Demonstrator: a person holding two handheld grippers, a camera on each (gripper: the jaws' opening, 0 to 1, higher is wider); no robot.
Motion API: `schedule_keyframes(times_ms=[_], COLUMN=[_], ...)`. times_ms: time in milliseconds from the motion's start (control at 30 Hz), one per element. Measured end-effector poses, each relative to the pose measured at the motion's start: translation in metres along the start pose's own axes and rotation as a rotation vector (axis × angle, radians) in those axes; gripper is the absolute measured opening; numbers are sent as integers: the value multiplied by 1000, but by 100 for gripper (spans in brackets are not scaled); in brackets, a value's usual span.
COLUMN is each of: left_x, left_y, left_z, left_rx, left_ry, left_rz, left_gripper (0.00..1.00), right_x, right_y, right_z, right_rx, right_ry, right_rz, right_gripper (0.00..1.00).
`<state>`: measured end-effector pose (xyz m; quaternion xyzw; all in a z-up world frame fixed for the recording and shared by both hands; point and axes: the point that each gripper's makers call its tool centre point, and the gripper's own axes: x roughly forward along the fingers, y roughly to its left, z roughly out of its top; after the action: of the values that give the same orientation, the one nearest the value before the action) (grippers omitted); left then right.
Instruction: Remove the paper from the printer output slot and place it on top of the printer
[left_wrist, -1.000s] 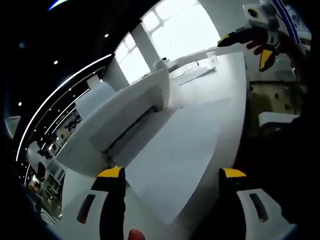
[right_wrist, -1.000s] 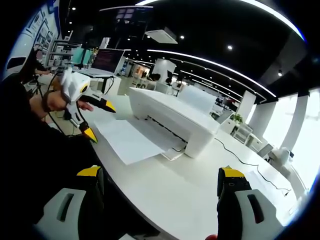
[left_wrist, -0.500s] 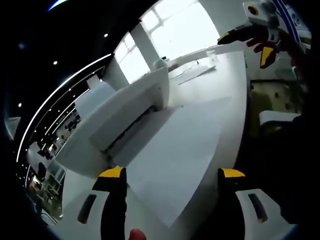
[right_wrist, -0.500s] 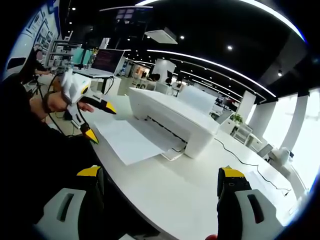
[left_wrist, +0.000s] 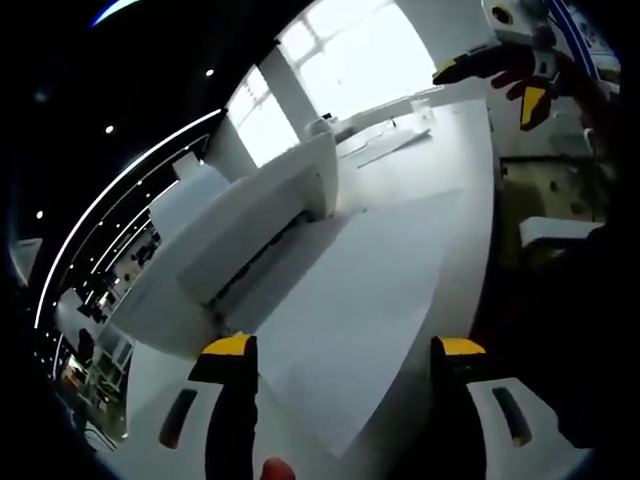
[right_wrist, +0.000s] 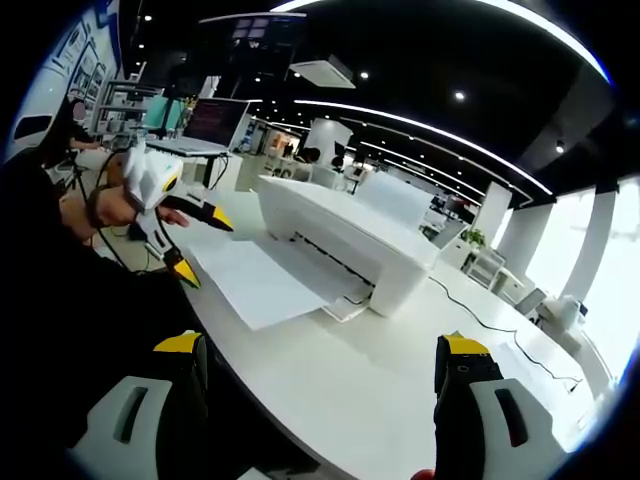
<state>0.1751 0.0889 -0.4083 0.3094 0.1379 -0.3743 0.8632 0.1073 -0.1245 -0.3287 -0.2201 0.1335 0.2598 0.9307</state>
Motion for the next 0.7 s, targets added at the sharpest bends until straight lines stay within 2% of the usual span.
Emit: schedule_keyframes(times_ms=[700], left_x=[2], left_y=[6], left_z=[1], left_rx=[13], left_ry=[-14], left_rz=[23], left_gripper=[65], right_x=[0], right_y=[-1], right_z=[-1], right_rx=[4], right_ry=[2], right_rz=[-4], right_gripper=[90])
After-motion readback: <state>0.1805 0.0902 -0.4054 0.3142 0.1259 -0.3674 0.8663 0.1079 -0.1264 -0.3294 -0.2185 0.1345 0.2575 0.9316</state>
